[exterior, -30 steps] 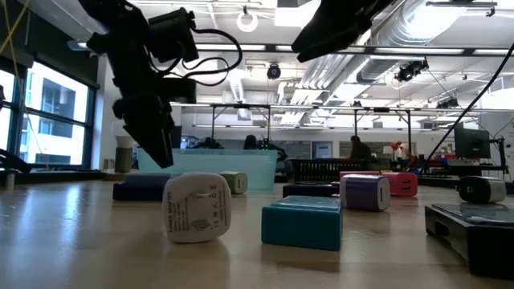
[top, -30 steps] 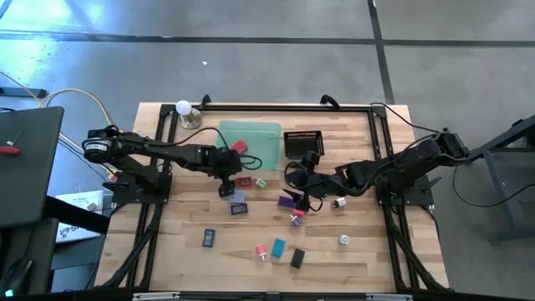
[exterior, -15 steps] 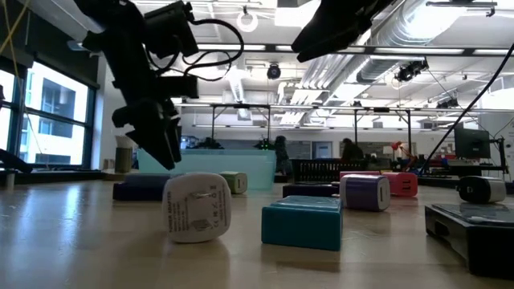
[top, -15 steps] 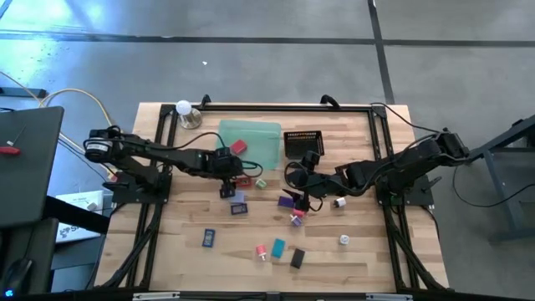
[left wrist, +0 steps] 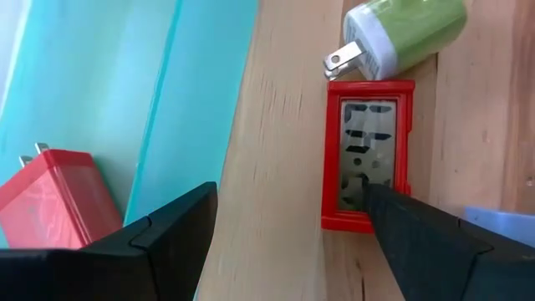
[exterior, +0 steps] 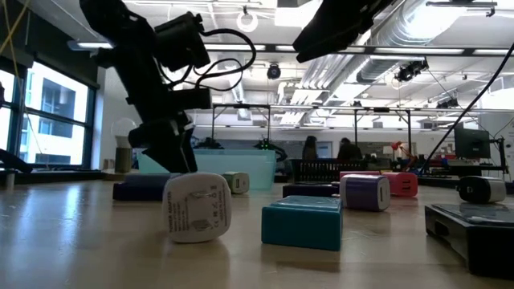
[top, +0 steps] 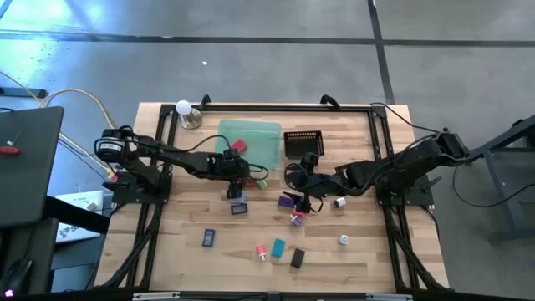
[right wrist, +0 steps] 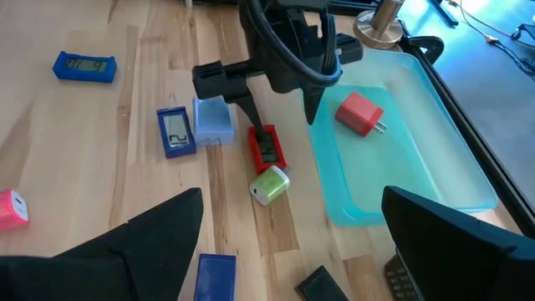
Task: Pick & Place Office items
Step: Put the red digital timer into the black bin
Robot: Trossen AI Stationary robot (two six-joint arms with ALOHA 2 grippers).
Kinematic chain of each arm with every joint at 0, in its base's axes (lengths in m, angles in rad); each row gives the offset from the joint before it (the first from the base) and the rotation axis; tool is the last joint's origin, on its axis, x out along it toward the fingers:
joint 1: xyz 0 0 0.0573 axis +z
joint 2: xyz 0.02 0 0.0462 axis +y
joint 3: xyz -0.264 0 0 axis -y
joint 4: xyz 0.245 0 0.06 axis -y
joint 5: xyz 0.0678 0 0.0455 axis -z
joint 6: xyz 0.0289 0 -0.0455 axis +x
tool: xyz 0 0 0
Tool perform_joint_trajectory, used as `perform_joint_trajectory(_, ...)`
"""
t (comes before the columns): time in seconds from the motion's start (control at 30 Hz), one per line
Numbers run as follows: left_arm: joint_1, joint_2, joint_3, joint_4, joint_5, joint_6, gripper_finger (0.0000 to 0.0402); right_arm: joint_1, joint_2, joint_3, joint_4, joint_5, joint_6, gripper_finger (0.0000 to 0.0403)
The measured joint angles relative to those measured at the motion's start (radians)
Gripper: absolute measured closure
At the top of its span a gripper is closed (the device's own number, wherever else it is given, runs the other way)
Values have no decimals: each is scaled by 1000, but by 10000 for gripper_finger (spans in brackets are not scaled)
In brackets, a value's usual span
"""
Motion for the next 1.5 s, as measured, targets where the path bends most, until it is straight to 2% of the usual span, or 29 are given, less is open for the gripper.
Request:
perform_joint_trajectory(0.43, -40, 1, -2, 46, -21, 2, 97, 0, 0, 0, 0, -2, 0, 45)
perform_joint_trajectory(0.67, -75, -12, 3, 60, -90, 8, 97, 0, 0, 0, 0, -2, 0, 45)
perform_joint_trajectory(0.93, -98, -37, 4, 74, -71, -59, 97, 0, 0, 0, 0, -2, 0, 45)
perform_joint_trajectory(1.07, -97, -21, 4, 87, -31, -60, 97, 0, 0, 0, 0, -2, 0, 45)
perform_joint_trajectory(1.5, -94, 21, 5, 137, -26, -57, 97, 0, 0, 0, 2, -2, -1, 45)
